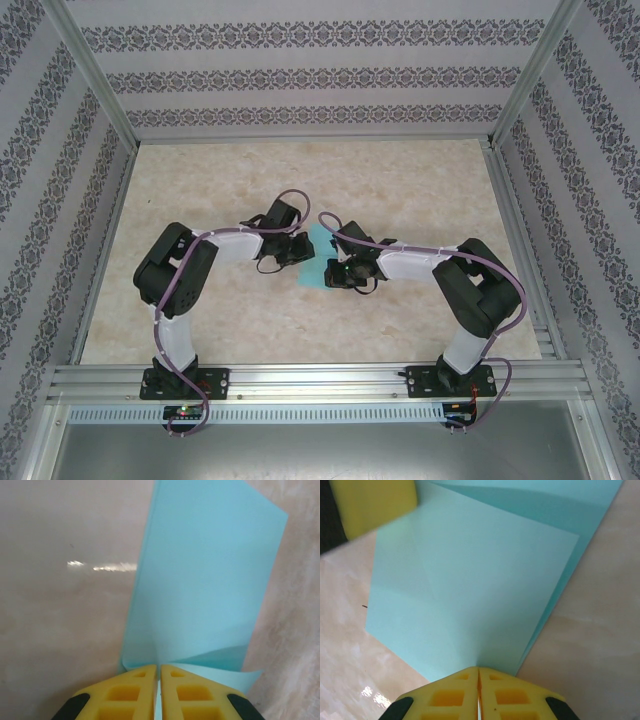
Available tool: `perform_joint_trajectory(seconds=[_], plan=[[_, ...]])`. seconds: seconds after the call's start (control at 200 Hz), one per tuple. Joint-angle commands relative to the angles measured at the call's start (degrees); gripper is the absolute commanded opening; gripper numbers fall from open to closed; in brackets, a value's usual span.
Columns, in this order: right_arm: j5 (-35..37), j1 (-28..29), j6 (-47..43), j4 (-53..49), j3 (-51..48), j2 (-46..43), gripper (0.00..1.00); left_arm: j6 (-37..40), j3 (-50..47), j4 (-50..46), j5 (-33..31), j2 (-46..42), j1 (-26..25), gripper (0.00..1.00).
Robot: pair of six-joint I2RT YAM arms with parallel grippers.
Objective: Fold a paper plane with a square sheet of paper (pick it up from the middle)
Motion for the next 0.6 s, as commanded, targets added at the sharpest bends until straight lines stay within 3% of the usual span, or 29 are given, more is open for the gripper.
perform_joint_trajectory(seconds=[0.0,0.12,0.37,0.594], plan=[[6.27,-0.68,-1.11,-9.97,-3.33,3.57,0.10,3.47,1.57,-2.47,-2.65,0.63,1.99,0.13],[5.61,-0.72,-1.03,-9.65,-2.95,3.31,0.10,5.27,2.40,-2.67,-1.29,-1.36,2.19,0.13],[4.44,-0.95,-0.88,-8.99,-3.12,2.29,0.10,0.67,-1.77,5.52,10.34,-5.53,1.29,0.14],[3.39,-1.17,-0.76,-8.14,-3.47,2.38,0.10,0.76,-2.44,4.81,9.55,-2.57,-0.15,0.13]])
